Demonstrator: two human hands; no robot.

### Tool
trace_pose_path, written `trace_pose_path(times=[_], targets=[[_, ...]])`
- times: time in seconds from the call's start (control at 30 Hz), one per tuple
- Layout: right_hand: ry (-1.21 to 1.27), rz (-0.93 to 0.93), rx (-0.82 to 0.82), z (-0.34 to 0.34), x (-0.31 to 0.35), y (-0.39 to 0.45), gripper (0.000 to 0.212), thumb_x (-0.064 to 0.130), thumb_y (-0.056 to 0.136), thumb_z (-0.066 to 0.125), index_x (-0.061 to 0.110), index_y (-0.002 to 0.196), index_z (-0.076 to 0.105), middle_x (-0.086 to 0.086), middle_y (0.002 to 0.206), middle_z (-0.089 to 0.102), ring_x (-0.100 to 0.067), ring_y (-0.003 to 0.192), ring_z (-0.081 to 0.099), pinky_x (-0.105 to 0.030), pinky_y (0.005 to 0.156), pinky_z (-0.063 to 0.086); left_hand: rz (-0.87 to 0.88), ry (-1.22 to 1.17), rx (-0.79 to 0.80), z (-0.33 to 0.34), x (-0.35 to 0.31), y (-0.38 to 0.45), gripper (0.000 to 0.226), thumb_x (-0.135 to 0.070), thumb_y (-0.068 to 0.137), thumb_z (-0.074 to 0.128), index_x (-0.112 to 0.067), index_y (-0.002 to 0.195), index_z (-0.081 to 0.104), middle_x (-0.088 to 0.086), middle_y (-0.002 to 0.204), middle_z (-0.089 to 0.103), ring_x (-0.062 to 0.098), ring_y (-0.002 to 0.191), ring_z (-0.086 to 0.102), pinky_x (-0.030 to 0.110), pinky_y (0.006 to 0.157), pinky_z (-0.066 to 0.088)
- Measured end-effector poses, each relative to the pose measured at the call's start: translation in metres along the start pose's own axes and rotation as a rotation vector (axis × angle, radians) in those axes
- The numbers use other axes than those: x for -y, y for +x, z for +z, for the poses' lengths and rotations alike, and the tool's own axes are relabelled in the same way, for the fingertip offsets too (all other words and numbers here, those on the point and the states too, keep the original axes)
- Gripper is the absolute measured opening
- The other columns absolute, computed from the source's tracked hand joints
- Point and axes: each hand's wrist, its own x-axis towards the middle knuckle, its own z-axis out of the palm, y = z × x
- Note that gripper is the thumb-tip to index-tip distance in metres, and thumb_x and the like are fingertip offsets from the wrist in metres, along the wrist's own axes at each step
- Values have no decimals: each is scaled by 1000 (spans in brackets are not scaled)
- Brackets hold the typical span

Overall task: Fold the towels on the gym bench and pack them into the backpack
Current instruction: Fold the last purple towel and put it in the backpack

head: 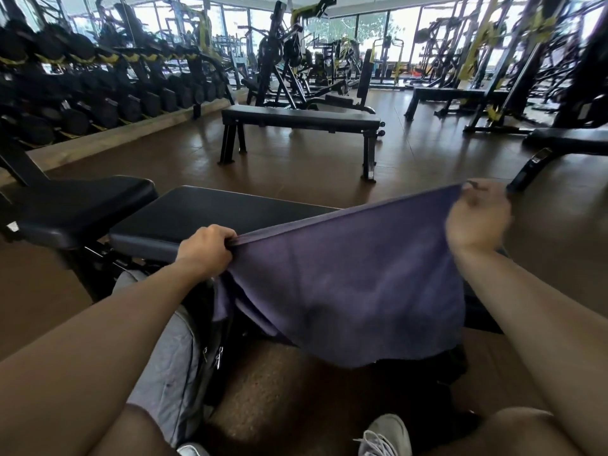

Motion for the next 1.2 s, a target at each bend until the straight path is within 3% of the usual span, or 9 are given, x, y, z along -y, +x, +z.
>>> trace_pose_path(times=[0.23,0.43,0.57,0.63,0.73,0.87,1.0,1.1,1.2], targets=[[-435,193,49,-46,-68,23,29,30,99,48,21,122,63,-19,126,65,-42,120,58,-52,98,47,-141,-155,-169,-6,37,2,24,-12,79,58,-29,86,73,4,88,67,33,96,64,36,80,50],[-403,235,166,-42,-72,32,33,35,96,57,23,123,71,-13,126,68,-39,119,60,-47,102,49,-346,-311,-326,-14,23,12,25,-25,86,63,-20,106,78,17,102,72,38,102,66,39,84,52],[-77,426,145,-21,-68,37,17,23,99,53,20,104,69,-12,95,73,-24,71,74,-36,68,59,-579,-1041,-231,-11,8,30,18,-9,97,54,2,97,69,10,59,68,18,44,67,22,43,52],[101,520,136,-7,-69,40,22,15,103,46,27,86,52,-6,82,67,-19,61,68,-30,48,56,-599,-1379,-190,-10,0,39,18,-4,102,47,1,99,64,14,72,72,19,52,71,24,43,55],[51,443,179,8,-88,46,16,17,91,57,28,79,57,-4,84,68,-26,76,71,-41,71,63,-547,-1524,-205,-1,-6,58,17,-1,103,49,3,112,62,17,98,69,25,81,71,28,60,61],[-221,225,360,13,-100,45,26,16,92,60,22,116,68,-3,119,72,-26,116,65,-40,107,47,-400,-1364,-144,30,-7,92,41,-3,100,58,1,139,48,8,109,65,19,97,64,32,93,54],[-383,125,576,22,-103,52,62,15,97,58,15,155,37,0,153,50,-24,139,49,-35,118,33,-271,-1008,-121,45,-5,115,88,-4,91,70,-22,161,18,4,156,44,20,139,46,41,117,38],[-633,116,659,30,-111,60,72,38,99,55,21,161,22,-2,161,39,-30,145,40,-41,120,30,-76,-542,-61,54,-18,121,63,-24,92,72,-24,149,47,3,151,52,22,138,48,39,116,36],[-777,71,659,39,-116,66,72,51,99,46,21,160,24,-11,164,31,-34,148,33,-44,121,27,44,-40,76,63,-35,123,58,-55,99,50,-32,151,43,-5,164,33,24,154,22,49,123,11]])
